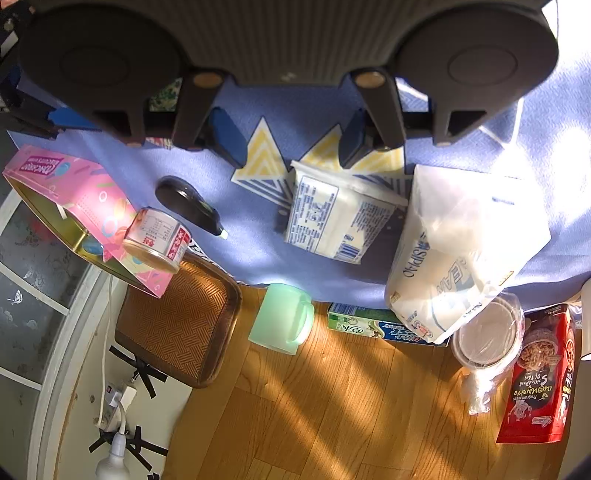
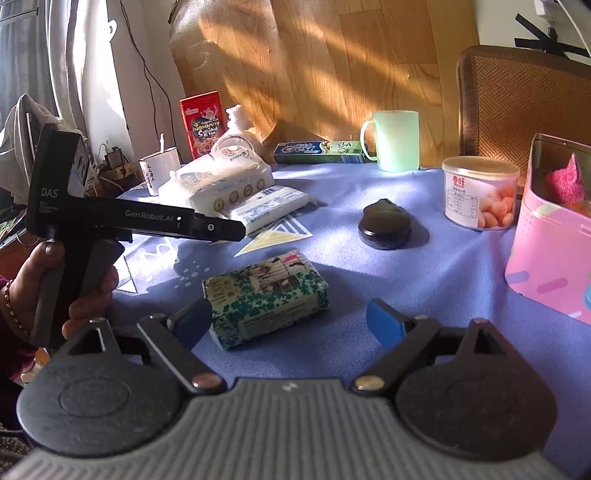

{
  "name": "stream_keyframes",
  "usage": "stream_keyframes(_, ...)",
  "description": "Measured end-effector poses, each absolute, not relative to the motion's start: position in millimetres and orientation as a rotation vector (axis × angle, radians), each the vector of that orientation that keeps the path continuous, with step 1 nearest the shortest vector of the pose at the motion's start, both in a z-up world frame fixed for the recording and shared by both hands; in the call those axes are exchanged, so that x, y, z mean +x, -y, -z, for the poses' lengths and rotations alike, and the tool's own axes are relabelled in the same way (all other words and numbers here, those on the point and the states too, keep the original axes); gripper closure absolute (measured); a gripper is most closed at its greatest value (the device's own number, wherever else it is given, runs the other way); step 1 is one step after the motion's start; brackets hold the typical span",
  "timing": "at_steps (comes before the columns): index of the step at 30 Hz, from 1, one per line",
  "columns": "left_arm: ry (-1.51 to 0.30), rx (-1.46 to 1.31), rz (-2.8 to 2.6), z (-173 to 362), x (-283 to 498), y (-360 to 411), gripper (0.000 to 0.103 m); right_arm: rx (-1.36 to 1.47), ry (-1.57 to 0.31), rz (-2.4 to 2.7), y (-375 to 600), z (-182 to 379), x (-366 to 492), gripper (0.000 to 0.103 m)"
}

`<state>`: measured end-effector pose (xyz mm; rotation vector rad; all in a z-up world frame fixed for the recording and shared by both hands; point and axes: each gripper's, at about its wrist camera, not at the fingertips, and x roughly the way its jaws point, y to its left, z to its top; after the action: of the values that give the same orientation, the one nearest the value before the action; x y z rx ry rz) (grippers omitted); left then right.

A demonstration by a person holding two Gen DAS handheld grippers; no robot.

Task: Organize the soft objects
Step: 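Grasp the green floral soap box with the right gripper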

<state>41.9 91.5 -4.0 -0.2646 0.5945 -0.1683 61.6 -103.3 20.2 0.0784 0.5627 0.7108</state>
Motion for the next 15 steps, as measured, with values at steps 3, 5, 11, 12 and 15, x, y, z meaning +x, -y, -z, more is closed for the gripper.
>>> stream_keyframes(3,-0.595,-0.267,0.173,4.0,42.0,-92.0,0.046,0.082,-0.564,-0.713,103.4,-19.6,61.7,0.011)
stream_keyframes(5,-0.596,-0.271,0.181,3.9,42.4,-92.8,0.044,0.085,-0.566,-0.716,104.0,-19.1,62.3,0.011)
stream_keyframes(11,-0.597,-0.275,0.187,3.8,43.2,-94.1,0.044,0.087,-0.573,-0.719,103.1,-18.7,63.2,0.011)
stream_keyframes(12,-0.597,-0.276,0.187,4.0,43.2,-94.1,0.044,0.086,-0.574,-0.721,103.5,-18.6,63.5,0.011)
stream_keyframes(15,-0.597,-0.278,0.190,3.9,43.3,-94.6,0.044,0.086,-0.576,-0.720,102.9,-18.4,63.4,0.011)
